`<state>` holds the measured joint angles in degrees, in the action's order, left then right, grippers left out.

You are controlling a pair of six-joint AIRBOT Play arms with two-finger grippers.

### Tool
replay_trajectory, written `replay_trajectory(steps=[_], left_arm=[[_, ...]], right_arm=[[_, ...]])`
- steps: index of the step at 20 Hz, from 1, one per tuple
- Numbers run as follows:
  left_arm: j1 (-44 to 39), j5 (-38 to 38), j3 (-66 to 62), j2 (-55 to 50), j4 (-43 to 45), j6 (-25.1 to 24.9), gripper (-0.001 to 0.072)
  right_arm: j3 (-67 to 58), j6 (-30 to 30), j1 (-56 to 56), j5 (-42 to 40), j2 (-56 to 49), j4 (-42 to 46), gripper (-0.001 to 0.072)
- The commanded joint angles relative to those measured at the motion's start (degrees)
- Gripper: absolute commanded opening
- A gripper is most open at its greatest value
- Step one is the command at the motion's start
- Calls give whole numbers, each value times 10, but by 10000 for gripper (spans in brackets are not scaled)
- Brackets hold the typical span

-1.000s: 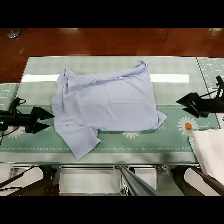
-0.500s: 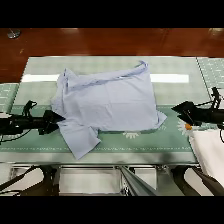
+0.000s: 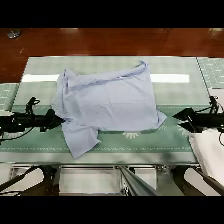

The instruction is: Fold the shirts.

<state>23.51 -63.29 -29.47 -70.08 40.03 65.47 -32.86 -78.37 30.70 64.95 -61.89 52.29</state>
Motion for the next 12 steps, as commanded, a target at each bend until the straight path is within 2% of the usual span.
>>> replay_trajectory(steps=[1,3,7,9,10,11,12], left_arm=[[-1,-3,-2,0,-2,-3,26],[-1,-4,-2,0,-2,-3,26],[-1,-2,-2,0,-2,-3,26],[-1,-2,-2,0,-2,-3,26],[-1,-2,-2,0,-2,-3,26],[-1,-2,-2,0,-3,-3,26],[-1,-2,-3,0,-7,-3,26]], right_arm=[[1,7,-56,-32,-52,-42,628],[-6,6,-89,-64,-81,-63,628],[-44,2,-133,-72,-134,-72,627],[-56,-12,-152,-80,-157,-72,594],[-57,-22,-160,-83,-166,-73,461],[-57,-14,-170,-83,-172,-72,92],[-59,-3,-174,-83,-172,-72,20]])
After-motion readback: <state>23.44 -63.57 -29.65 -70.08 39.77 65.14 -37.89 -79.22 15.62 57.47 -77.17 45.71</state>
